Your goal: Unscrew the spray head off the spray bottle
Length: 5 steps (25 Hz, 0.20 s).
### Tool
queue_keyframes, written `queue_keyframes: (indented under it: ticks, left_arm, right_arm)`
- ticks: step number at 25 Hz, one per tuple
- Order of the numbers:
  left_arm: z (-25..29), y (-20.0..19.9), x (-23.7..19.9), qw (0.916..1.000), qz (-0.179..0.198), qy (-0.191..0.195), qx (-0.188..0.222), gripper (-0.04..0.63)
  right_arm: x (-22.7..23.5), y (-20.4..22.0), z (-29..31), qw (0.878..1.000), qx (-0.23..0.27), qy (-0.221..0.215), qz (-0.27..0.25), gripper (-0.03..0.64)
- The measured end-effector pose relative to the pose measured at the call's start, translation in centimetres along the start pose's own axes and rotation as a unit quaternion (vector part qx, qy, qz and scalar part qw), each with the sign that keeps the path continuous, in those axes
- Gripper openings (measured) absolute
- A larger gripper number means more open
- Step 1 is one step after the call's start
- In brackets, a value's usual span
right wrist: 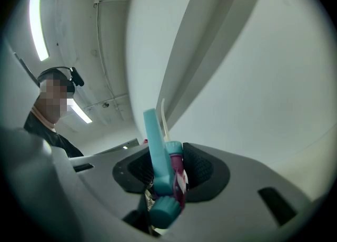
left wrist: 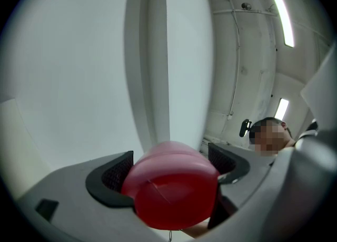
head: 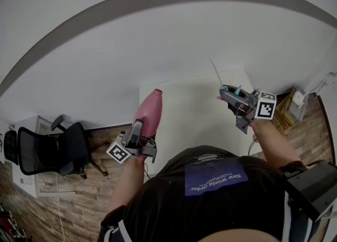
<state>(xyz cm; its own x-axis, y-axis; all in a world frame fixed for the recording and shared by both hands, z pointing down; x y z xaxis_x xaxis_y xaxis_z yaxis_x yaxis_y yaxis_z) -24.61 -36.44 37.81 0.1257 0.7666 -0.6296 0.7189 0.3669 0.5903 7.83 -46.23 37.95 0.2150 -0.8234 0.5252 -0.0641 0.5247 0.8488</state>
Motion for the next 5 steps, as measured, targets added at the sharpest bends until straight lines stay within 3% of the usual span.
queue_keyframes:
  ticks: [5]
  left_arm:
    - [0.19, 0.13, -0.07, 1.0, 0.0, -0.001, -0.003, 0.456]
  right_arm:
    - [-0.1, -0.03, 0.0, 1.0, -0.003, -0.001, -0.005, 0.127]
Point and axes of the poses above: the fingertips, and each gripper's own axes: z forward along the fingers, x to its right, y out of its underside, the point moved 4 cm from there along -z, backward along the fingers, and after that the axes turned 14 degrees about -x, right-handed, at the moved point
